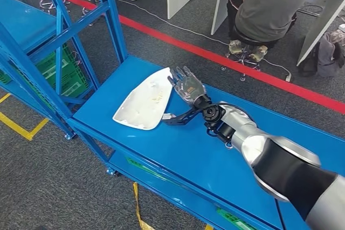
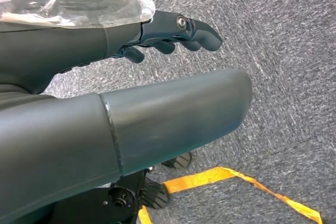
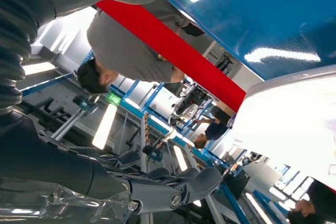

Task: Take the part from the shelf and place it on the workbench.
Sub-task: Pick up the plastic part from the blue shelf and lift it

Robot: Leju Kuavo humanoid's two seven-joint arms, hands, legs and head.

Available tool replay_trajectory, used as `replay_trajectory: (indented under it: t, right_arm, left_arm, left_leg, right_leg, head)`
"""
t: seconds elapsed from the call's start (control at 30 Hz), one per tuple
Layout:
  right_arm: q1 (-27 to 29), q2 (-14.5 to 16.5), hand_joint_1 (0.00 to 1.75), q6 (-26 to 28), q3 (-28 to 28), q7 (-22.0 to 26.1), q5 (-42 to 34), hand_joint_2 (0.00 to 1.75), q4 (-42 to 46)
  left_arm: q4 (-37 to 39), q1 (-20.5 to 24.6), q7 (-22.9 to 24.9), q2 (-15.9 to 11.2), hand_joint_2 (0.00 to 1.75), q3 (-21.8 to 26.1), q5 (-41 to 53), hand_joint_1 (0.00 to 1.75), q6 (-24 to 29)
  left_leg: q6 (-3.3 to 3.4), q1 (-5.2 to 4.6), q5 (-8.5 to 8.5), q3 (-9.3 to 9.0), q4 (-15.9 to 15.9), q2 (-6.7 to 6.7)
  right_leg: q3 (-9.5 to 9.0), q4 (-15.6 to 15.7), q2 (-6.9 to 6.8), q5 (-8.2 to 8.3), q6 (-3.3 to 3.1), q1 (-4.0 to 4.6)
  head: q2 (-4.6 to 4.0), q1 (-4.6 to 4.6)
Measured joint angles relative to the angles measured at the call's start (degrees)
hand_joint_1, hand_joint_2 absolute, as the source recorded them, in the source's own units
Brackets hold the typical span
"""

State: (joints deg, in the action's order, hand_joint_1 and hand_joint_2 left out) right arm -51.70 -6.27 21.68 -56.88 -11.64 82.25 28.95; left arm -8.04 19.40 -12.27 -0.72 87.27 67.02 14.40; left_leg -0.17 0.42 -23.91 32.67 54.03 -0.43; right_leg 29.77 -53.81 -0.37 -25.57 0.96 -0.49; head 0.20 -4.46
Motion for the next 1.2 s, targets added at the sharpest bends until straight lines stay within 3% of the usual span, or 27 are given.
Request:
replay_trajectory:
  t: [0.7, 1.2]
  right_arm:
    - [-0.92, 2.61, 0.00, 3.41, 0.04, 0.89, -0.40, 1.75, -3.68]
    - [-1.29, 4.79, 0.00, 2.67, 0.66, 2.66, -1.63, 1.75, -4.82]
  left_arm:
    - [0.00, 0.08, -0.01, 0.40, 0.00, 0.00, 1.31, 0.00, 0.22]
    - [0.00, 0.55, 0.52, 0.70, 0.00, 0.00, 3.10, 0.00, 0.62]
  left_leg:
    - [0.00, 0.00, 0.00, 0.00, 0.00, 0.00]
    - [0.00, 0.00, 0.00, 0.00, 0.00, 0.01]
  right_leg:
    - [0.00, 0.00, 0.01, 0.00, 0.00, 0.00]
    - [0.00, 0.00, 0.01, 0.00, 0.00, 0.00]
  head:
    - [0.00, 0.00]
    - [0.00, 0.00]
